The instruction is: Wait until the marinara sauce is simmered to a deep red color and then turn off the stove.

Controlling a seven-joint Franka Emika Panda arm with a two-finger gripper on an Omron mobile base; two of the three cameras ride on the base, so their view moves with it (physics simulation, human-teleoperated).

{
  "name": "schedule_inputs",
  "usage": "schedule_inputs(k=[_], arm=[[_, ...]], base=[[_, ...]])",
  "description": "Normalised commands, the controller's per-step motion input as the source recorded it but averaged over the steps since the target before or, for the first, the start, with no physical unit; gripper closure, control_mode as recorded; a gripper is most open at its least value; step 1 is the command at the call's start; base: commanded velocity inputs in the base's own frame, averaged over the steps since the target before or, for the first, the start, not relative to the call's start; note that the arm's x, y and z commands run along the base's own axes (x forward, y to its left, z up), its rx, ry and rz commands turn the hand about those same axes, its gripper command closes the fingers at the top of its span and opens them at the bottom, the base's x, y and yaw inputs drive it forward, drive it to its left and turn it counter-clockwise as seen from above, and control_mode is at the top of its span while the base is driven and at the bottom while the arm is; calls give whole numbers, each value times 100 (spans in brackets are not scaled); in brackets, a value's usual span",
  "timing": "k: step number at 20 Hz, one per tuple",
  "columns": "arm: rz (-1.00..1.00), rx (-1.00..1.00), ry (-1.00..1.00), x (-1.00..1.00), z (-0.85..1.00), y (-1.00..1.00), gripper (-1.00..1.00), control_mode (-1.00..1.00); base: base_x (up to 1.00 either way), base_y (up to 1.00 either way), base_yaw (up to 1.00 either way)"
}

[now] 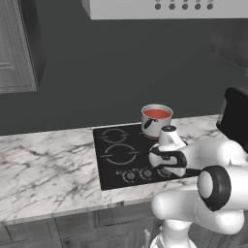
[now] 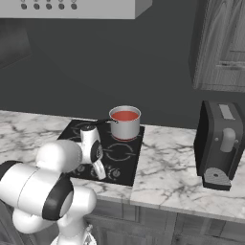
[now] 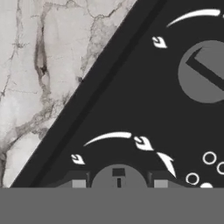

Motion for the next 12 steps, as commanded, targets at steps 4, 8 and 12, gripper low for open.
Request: schedule_inputs(k=[4, 8, 12], arm=[[-28, 1, 0, -1, -3, -2, 100, -100], [-28, 2, 0, -2, -3, -4, 100, -100], [-27, 2, 0, -3, -6, -11, 100, -100]], base=[[0, 0, 0], [0, 0, 0], [0, 0, 0]])
